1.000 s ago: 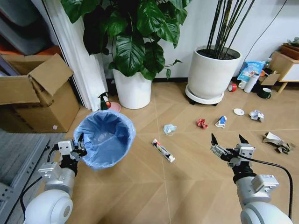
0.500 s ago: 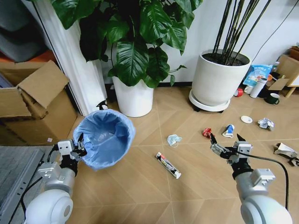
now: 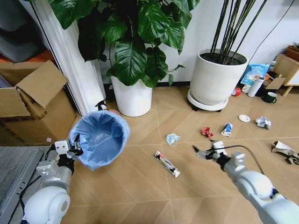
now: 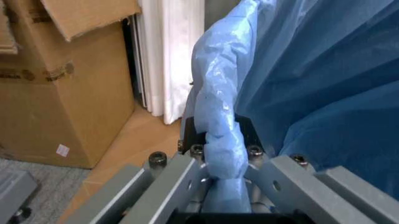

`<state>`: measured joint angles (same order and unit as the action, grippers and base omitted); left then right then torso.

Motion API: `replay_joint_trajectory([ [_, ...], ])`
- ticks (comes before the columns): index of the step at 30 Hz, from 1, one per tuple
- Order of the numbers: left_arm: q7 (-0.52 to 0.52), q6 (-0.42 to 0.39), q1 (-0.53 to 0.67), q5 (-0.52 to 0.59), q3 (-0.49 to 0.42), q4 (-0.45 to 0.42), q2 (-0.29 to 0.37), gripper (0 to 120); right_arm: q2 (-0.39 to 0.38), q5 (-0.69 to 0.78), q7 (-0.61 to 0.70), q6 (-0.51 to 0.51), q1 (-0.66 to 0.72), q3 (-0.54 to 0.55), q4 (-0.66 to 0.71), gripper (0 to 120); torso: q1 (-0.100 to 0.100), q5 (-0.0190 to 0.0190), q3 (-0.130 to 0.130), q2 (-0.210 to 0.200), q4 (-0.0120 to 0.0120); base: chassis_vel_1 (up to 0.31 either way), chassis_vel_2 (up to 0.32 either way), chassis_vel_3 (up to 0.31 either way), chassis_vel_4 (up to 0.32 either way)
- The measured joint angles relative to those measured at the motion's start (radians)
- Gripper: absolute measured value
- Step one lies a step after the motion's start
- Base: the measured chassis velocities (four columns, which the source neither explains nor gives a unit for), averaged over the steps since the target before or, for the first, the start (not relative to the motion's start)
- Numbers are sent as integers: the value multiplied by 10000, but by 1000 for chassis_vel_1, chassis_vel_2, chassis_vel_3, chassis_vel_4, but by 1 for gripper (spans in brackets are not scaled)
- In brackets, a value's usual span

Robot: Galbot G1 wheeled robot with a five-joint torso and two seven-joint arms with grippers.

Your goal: Pick up the trash bin and place the garbage on the floor into it.

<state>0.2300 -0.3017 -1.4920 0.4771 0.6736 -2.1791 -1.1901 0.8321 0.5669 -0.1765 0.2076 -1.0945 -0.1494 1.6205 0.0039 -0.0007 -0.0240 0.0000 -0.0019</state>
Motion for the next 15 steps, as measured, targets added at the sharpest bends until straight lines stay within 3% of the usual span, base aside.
replay_joint_trajectory([
  [1,0,0,0,0,0,0,0,0,0,0,0,0,0,0,0,100,0,0,0,0,0,0,0,0,0],
  [2,11,9,-25,-1,26,-16,3,0,100,147,-29,136,539,707,-429,100,0,-19,0,0,-1,0,0,0,0],
  [5,44,14,-60,-31,69,0,4,0,523,281,-16,369,1614,1981,-1425,100,0,18,-2,-1,0,0,0,0,0],
  [6,56,14,-68,-49,80,22,4,0,744,288,-3,416,2000,2419,-1836,100,0,-9,0,-1,0,0,0,0,0],
  [8,78,7,-69,-48,81,41,18,0,966,285,5,444,2322,2763,-2181,100,1,-20,-2,-2,-3,0,0,0,0],
  [9,115,-24,-52,-19,84,54,80,0,1295,263,10,504,2764,3165,-2682,100,0,13,-1,-1,-2,0,0,0,0],
  [11,131,-42,-31,7,87,74,112,0,1463,238,15,511,2968,3333,-2967,100,0,14,-1,-1,0,0,0,0,0],
  [12,152,-88,9,56,83,141,160,0,1782,144,35,513,3258,3598,-3515,100,0,-18,-1,-1,-1,0,0,0,0],
  [15,165,-154,63,115,61,231,232,0,2159,81,76,516,3524,3821,-4180,100,1,8,-1,-1,-1,0,0,0,0],
])
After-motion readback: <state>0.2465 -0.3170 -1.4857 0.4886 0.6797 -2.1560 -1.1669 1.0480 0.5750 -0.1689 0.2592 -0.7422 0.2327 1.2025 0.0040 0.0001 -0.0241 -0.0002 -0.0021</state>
